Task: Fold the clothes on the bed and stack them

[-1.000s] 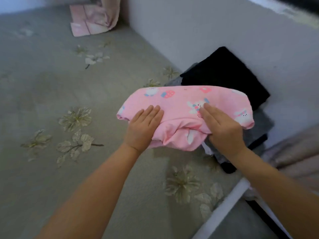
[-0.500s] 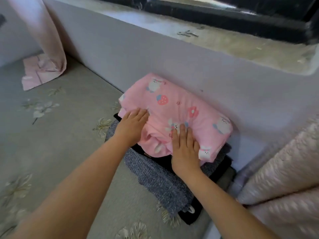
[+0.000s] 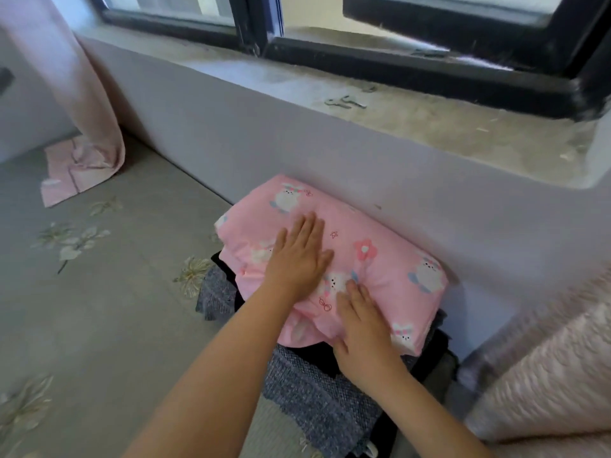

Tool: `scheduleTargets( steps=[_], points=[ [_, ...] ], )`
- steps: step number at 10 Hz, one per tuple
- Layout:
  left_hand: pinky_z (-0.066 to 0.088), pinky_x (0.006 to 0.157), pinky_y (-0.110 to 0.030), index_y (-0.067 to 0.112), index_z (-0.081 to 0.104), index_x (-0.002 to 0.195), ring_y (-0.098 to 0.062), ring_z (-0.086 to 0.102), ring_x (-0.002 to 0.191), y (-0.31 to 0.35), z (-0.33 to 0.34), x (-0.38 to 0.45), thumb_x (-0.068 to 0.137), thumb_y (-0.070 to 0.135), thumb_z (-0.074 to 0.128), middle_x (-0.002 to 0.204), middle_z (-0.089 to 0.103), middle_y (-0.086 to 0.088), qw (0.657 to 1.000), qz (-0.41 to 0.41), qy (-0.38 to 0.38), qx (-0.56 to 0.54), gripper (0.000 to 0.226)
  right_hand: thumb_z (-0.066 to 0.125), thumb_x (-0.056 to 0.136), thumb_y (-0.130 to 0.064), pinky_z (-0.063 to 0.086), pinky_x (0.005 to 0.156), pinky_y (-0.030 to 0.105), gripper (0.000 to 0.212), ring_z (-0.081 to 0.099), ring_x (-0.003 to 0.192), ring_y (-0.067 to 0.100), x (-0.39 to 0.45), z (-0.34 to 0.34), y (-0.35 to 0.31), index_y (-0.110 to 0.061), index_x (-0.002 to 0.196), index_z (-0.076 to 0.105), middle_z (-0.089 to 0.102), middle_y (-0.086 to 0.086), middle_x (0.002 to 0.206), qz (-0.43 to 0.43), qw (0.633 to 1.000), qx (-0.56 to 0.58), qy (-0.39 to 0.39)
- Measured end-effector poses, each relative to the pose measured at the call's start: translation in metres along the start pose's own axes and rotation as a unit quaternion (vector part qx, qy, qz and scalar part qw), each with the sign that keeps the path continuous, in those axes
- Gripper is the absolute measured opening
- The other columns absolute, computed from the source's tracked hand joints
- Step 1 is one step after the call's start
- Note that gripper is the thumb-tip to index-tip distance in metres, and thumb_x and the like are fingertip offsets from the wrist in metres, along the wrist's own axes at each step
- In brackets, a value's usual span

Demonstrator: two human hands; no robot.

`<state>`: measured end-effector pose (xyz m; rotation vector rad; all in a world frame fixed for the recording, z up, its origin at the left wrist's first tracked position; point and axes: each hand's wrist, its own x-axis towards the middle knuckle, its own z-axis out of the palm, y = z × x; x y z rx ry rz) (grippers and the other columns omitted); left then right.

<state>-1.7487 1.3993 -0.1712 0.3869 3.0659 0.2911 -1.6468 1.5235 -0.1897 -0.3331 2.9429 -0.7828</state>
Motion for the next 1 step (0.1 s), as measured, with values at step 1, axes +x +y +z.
scheduleTargets(
  steps=[1],
  points=[
    [-0.010,0.111,-0.032,0.017,-0.005,0.146,-0.014,-0.010,0.142,-0.0033,0.0227,-0.0006,0.098,0.040,0.023,0.155,-0.010,0.000,1.000,-0.018,0.020,0.005,0.060,0.048,0.088,-0.003,0.002,0.104,0.003,0.038,0.024,0.138,0.015,-0.0101,-0.0137,0.0053,0.000,0.126,0.049,0.024,0.007,0.150,0.071,0.989,0.101,0.082]
  ],
)
